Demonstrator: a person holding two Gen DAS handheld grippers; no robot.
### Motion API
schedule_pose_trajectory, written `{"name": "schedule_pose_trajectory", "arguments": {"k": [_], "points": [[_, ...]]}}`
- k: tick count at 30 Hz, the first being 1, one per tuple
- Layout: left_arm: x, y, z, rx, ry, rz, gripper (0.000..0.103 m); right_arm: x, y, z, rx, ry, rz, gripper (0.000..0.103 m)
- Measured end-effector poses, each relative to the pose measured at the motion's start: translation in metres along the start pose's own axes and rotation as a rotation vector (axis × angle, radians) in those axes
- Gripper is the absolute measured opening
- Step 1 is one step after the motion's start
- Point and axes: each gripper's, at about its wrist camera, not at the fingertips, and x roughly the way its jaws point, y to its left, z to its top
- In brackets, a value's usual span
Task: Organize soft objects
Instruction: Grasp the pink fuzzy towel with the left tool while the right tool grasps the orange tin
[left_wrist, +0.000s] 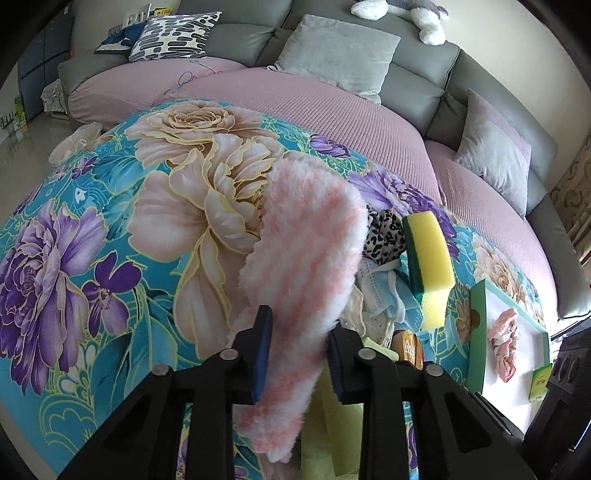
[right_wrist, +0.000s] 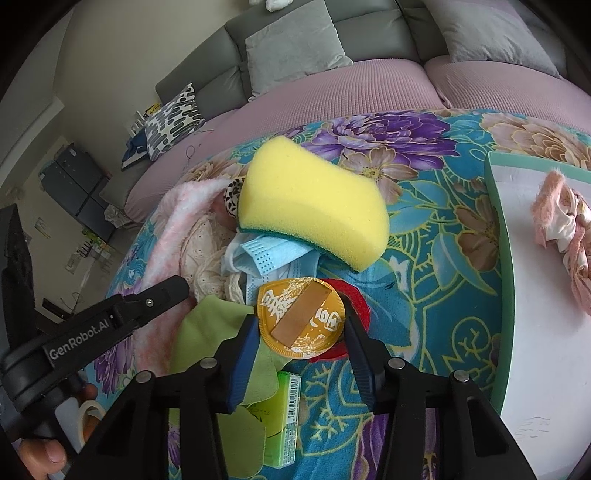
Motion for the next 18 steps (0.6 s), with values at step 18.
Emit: {"name": "schedule_pose_trajectory", "arguments": {"k": [18], "points": [[-0.0088,-0.002,0.0017,0.016,-0.045,-0.003,0.009,-0.0023,-0.0021,-0.0007,0.015,-0.003,0.006,0.05]]}}
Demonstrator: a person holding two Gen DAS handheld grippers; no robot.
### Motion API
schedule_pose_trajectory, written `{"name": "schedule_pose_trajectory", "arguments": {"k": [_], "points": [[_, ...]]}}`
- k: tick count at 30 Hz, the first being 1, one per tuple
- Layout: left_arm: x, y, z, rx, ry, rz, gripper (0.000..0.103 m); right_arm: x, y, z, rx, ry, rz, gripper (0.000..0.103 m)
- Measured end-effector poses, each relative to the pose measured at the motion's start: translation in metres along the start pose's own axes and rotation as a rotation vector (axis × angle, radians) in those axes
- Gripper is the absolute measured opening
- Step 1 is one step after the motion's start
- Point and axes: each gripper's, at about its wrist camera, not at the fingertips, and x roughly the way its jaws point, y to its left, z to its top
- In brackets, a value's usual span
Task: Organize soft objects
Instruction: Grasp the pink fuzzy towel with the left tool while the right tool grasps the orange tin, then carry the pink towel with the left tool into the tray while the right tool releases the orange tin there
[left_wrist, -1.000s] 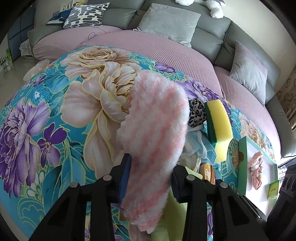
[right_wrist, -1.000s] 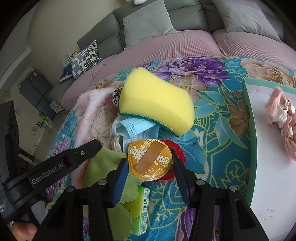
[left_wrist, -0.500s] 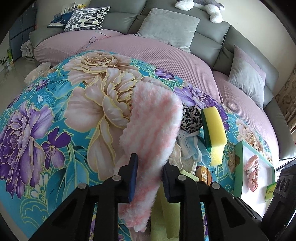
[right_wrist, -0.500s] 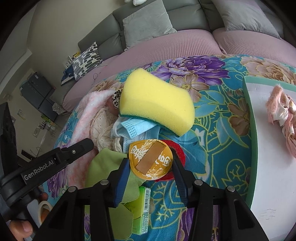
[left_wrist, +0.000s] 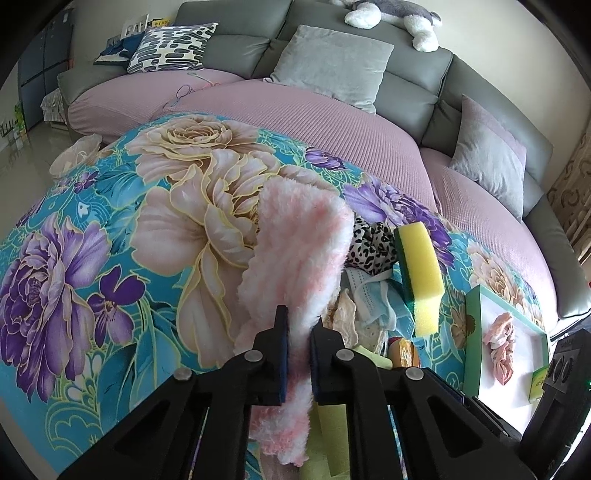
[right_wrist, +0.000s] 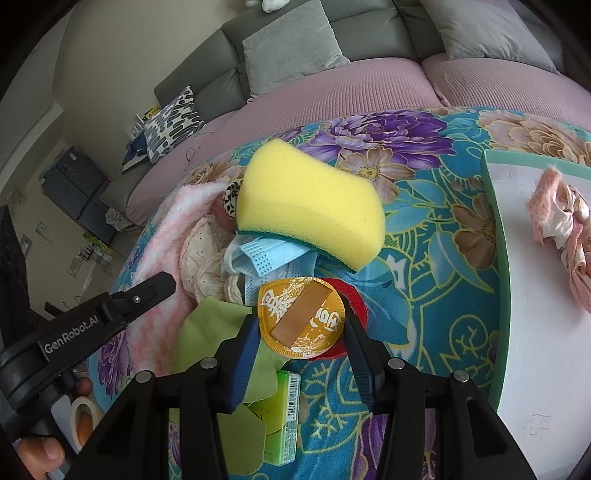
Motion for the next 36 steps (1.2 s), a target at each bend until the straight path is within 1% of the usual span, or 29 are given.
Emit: {"name": "schedule_pose_trajectory", "arguments": {"k": [7,11,15,19,22,25,29,33,36], "points": [[-0.003,-0.002,0.001,0.01,-0.014,0.006,0.009,-0.002,-0.001,0.001,0.003,-0.004,0.003,0.05],[-0.01,-0.003,0.003,0.018,-0.048,0.014,0.008,-0.016,0.0,0.004,0.005,-0.053,0.012,0.049],[-0.028,-0.007,0.007,0.033,-0.124,0.003,0.008,-0.034,0.003,0.006,0.0,-0.118,0.018,0.049],[-0.054,-0.014,0.012,0.058,-0.22,-0.016,0.008,-0.048,0.004,0.007,0.003,-0.157,0.02,0.049],[-0.071,-0.019,0.014,0.075,-0.275,-0.028,0.008,-0.063,0.002,0.009,0.004,-0.194,0.016,0.049],[-0.092,-0.025,0.016,0.094,-0.346,-0.048,0.008,-0.079,-0.001,0.011,0.011,-0.235,0.002,0.049],[-0.115,-0.032,0.016,0.107,-0.42,-0.085,0.008,-0.099,-0.01,0.012,0.029,-0.283,-0.022,0.049],[-0.131,-0.043,0.014,0.134,-0.475,-0.126,0.008,-0.115,-0.02,0.013,0.045,-0.314,-0.06,0.049],[-0.135,-0.054,0.012,0.15,-0.482,-0.176,0.008,-0.125,-0.032,0.013,0.063,-0.329,-0.115,0.049]]}}
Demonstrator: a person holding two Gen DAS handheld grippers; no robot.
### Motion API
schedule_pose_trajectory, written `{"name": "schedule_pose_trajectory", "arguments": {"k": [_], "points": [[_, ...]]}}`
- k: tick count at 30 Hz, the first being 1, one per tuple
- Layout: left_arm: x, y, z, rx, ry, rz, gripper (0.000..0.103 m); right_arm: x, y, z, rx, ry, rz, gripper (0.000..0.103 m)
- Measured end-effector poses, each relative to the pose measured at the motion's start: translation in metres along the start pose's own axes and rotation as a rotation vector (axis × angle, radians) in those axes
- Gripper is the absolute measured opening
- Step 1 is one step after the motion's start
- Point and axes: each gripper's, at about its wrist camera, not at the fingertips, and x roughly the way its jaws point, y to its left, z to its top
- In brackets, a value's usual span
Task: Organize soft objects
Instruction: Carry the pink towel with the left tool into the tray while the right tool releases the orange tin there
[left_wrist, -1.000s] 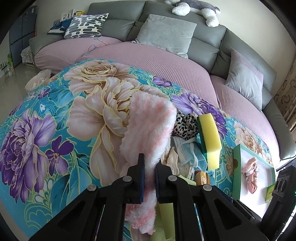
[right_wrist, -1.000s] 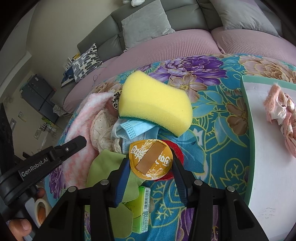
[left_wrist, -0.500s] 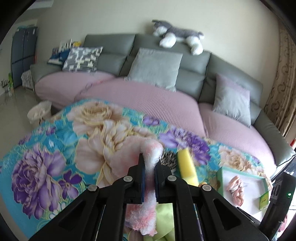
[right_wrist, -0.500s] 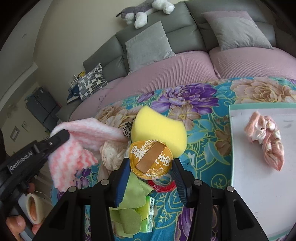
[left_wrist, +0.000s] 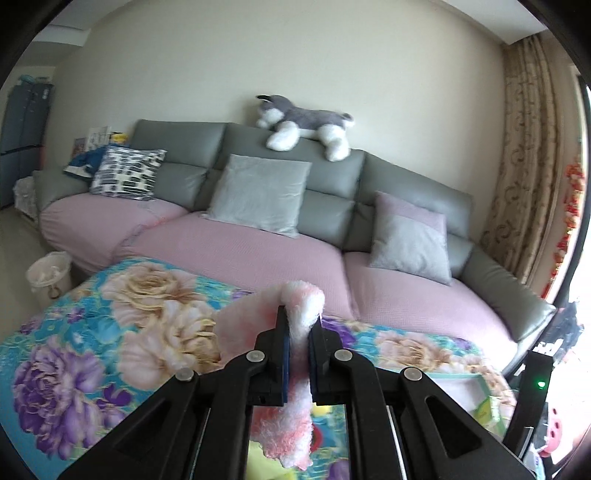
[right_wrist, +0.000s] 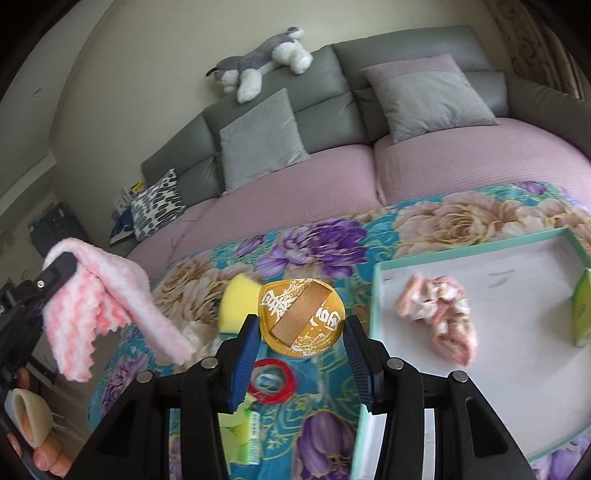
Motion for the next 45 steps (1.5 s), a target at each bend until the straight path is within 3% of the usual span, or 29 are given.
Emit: {"name": "schedule_pose_trajectory", "arguments": {"k": [10,18,25,29,34,45], "points": [[0.03,-0.084,-0.023,0.076,0.124,-0.257,0.008,-0.028,-0.088,0.007,0.115,0.011,-0.307,0.049],[0.05,-0.143,-0.052,0.152,0.247,-0.375,0.008,-0.052,-0.136,0.004,0.195,0.02,-0.443,0.049],[0.053,-0.177,-0.074,0.192,0.337,-0.482,0.008,-0.063,-0.157,-0.001,0.232,0.046,-0.484,0.049],[0.074,-0.184,-0.094,0.191,0.407,-0.473,0.008,-0.056,-0.163,-0.004,0.238,0.076,-0.485,0.049],[0.108,-0.182,-0.121,0.154,0.513,-0.408,0.008,-0.052,-0.165,-0.005,0.241,0.087,-0.487,0.05],[0.146,-0.18,-0.155,0.187,0.61,-0.314,0.008,-0.037,-0.168,-0.009,0.239,0.127,-0.481,0.05]]}}
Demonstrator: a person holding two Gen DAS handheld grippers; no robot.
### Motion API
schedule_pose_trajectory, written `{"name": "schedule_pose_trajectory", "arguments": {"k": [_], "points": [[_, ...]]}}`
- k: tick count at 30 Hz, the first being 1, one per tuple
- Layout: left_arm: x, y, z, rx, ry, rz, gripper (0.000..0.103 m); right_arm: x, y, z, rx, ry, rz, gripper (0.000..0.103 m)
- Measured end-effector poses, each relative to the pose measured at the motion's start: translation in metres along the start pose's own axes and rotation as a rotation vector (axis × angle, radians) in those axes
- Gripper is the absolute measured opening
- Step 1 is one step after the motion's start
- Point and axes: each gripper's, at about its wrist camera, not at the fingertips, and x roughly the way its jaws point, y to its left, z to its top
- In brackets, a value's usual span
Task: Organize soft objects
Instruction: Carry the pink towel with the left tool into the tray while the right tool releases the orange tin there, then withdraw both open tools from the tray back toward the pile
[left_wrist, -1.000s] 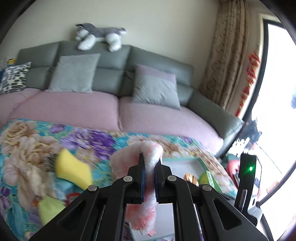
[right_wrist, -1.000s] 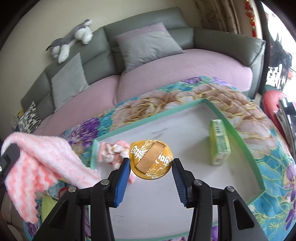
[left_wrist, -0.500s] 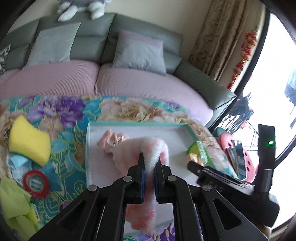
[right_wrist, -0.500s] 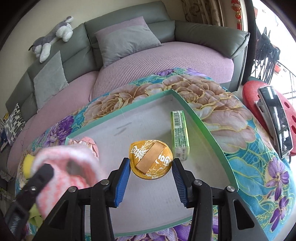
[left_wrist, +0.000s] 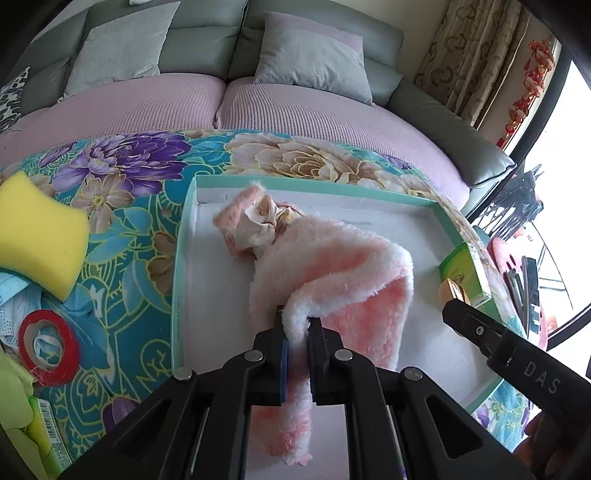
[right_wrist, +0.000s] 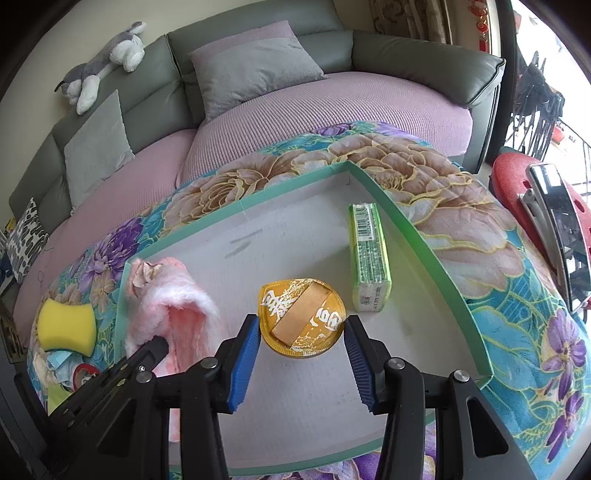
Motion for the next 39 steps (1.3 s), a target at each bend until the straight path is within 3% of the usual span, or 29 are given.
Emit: {"name": "schedule_pose_trajectory", "arguments": {"k": [13,14,16,17,18,20,27,29,33,35,36,39], "points": [[0.021,-0.004,0.009,0.031,-0.02,0.034,0.01,0.012,0.003,-0.004,-0.003,0.028,-0.003,0.051],[0.02,-0.004,0.009,0.032,-0.021,0.035,0.015,0.012,0.003,-0.004,-0.005,0.029,-0.006,0.051],[0.019,-0.005,0.009,0.035,-0.019,0.043,0.033,0.011,0.004,-0.003,-0.011,0.029,-0.018,0.051],[0.018,-0.005,0.009,0.035,-0.017,0.046,0.056,0.009,0.004,-0.003,-0.011,0.028,-0.023,0.051],[0.016,-0.004,0.009,0.031,-0.011,0.047,0.073,0.007,0.004,-0.002,-0.009,0.027,-0.03,0.052],[0.011,-0.003,0.009,0.017,0.001,0.047,0.075,0.003,0.002,0.0,-0.005,0.022,-0.035,0.055],[-0.025,-0.001,0.015,0.021,-0.065,0.06,0.083,-0.012,0.001,0.004,-0.008,0.003,-0.051,0.06],[-0.032,0.0,0.016,0.032,-0.075,0.092,0.086,-0.015,0.002,0.005,-0.017,0.0,-0.06,0.072],[-0.039,0.008,0.018,0.04,-0.081,0.177,0.092,-0.017,0.005,0.005,-0.043,-0.003,-0.074,0.074],[-0.042,0.014,0.018,0.033,-0.084,0.207,0.092,-0.015,0.006,0.004,-0.053,0.002,-0.08,0.097],[-0.044,0.018,0.018,0.023,-0.086,0.221,0.092,-0.015,0.007,0.003,-0.057,0.003,-0.085,0.102],[-0.051,0.031,0.019,-0.001,-0.102,0.252,0.092,-0.016,0.006,0.004,-0.053,-0.008,-0.092,0.103]]}}
